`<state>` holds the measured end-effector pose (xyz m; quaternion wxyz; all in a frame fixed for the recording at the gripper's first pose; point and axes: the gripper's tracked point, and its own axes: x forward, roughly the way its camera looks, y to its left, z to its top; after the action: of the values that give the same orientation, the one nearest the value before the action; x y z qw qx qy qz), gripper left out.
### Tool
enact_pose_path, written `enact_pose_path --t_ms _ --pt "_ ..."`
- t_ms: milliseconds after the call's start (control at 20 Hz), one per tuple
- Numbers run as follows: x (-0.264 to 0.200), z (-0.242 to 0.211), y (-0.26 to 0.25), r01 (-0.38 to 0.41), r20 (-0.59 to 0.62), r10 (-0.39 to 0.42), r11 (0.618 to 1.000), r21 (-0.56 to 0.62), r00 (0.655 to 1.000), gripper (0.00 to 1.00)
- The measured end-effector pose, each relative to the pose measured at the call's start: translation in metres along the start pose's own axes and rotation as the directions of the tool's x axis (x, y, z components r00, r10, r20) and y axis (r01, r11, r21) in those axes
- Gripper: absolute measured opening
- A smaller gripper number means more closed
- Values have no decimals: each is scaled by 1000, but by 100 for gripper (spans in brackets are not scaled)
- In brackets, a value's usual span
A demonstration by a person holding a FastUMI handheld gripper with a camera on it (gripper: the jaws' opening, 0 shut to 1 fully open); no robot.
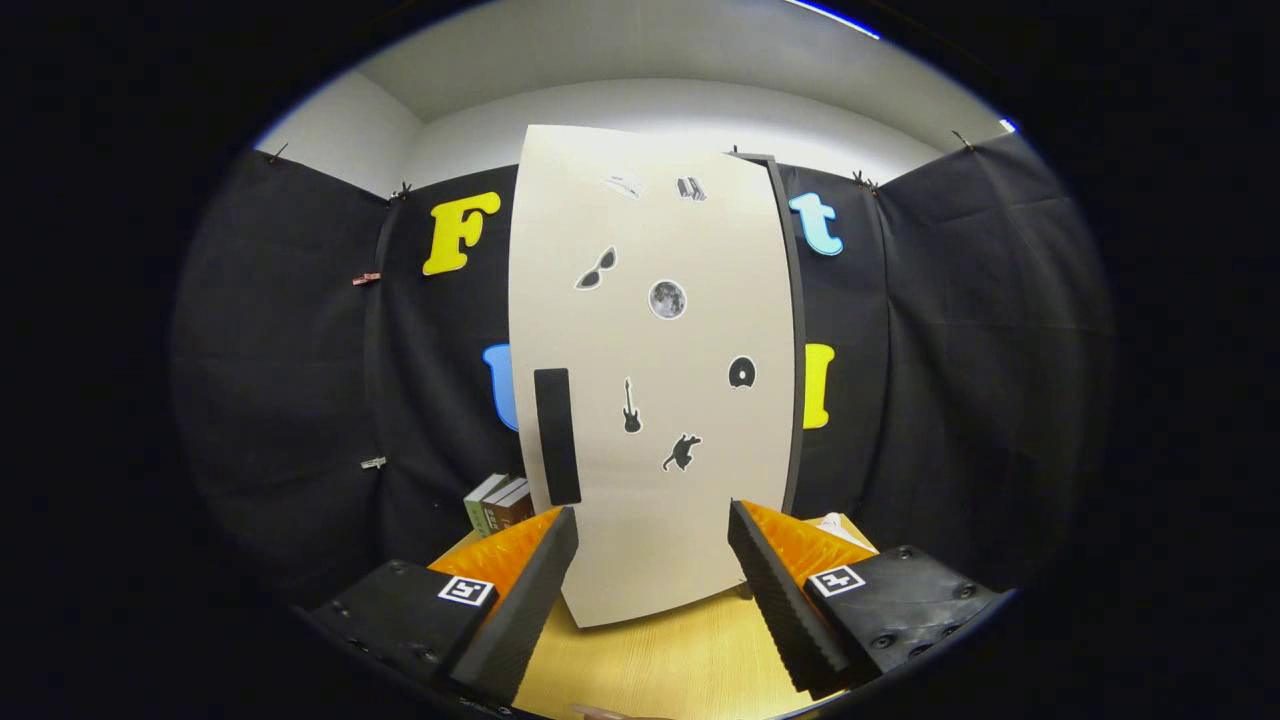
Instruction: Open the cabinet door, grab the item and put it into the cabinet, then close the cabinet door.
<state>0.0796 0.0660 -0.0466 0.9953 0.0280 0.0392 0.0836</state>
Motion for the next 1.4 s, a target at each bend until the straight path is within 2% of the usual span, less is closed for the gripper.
enact_pose_path --t_ms 550,1400 --pt "6 6 -12 43 19 -44 999 23 999 98" --pt "3 9 -12 48 29 -48 999 0 998 99"
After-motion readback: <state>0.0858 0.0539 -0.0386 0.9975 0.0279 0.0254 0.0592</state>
